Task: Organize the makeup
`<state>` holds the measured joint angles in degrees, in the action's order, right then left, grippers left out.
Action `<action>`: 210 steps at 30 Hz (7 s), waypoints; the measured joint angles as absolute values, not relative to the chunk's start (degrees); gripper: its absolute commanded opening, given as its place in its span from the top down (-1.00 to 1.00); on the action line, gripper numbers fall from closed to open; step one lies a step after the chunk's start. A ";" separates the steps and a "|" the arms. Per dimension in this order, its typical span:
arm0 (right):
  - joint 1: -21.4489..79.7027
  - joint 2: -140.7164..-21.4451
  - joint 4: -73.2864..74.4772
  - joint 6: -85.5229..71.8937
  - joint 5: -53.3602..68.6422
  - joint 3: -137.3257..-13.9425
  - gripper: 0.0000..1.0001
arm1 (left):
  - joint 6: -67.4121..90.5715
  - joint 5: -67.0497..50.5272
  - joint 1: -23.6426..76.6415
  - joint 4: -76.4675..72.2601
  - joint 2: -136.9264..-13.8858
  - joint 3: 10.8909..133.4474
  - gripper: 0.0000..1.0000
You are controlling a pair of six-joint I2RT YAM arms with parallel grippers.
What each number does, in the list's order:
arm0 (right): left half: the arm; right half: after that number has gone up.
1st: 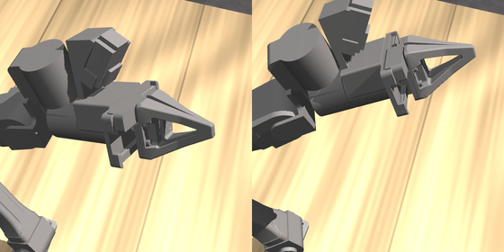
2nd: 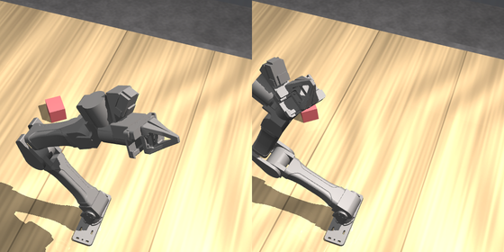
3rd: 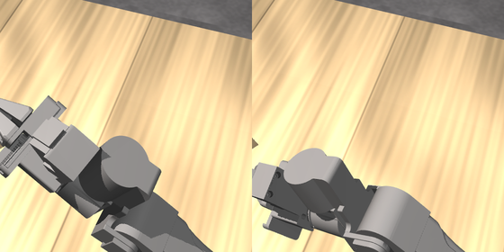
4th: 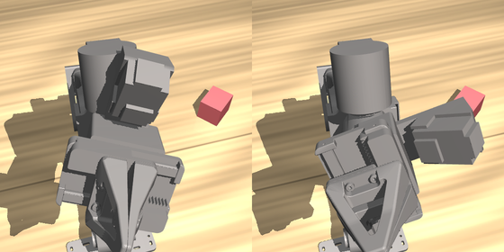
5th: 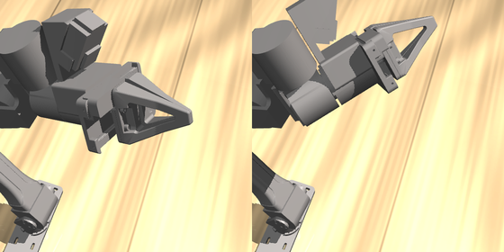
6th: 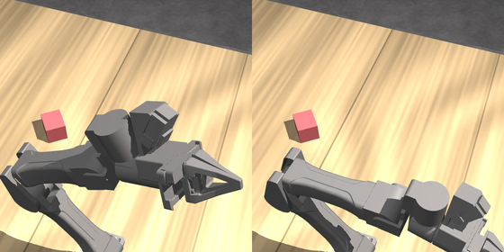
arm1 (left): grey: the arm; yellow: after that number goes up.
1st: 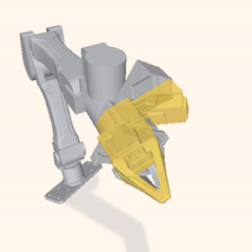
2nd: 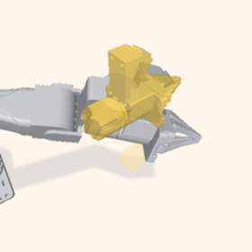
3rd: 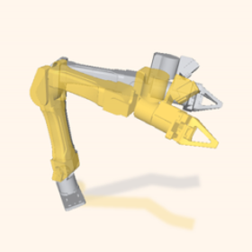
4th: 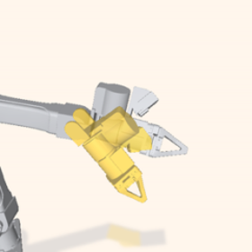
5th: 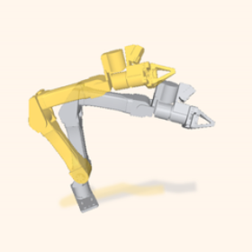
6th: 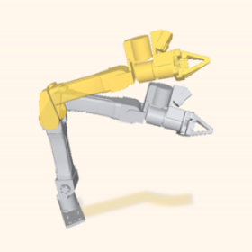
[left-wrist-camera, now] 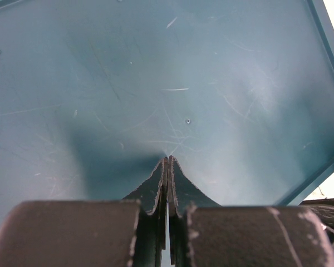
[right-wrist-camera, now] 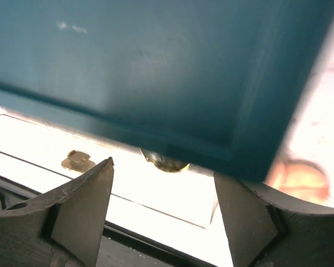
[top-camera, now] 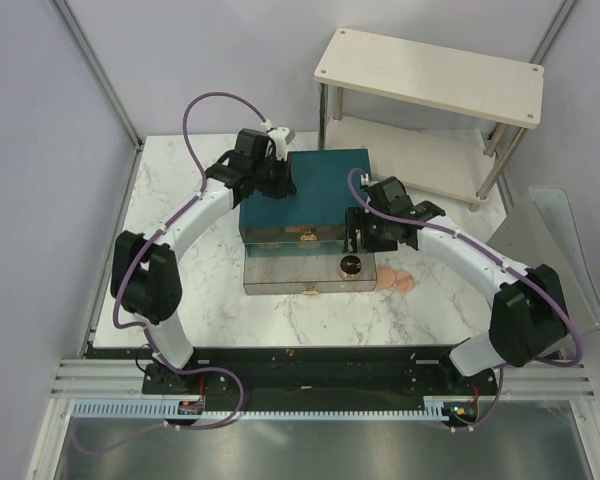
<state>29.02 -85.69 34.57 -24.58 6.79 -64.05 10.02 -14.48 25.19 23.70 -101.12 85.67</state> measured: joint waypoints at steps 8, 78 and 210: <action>27.81 -73.14 40.25 -28.82 -4.14 -63.40 -0.34 | 10.02 -15.25 25.19 23.70 -101.56 86.15 0.96; 28.40 -84.20 41.34 -32.62 7.20 -66.94 -0.16 | 10.17 -18.39 25.19 25.19 -103.53 88.58 0.96; 58.63 -93.58 25.63 -11.57 -19.92 -55.92 1.00 | 11.11 -20.08 25.10 25.36 -107.18 92.51 0.97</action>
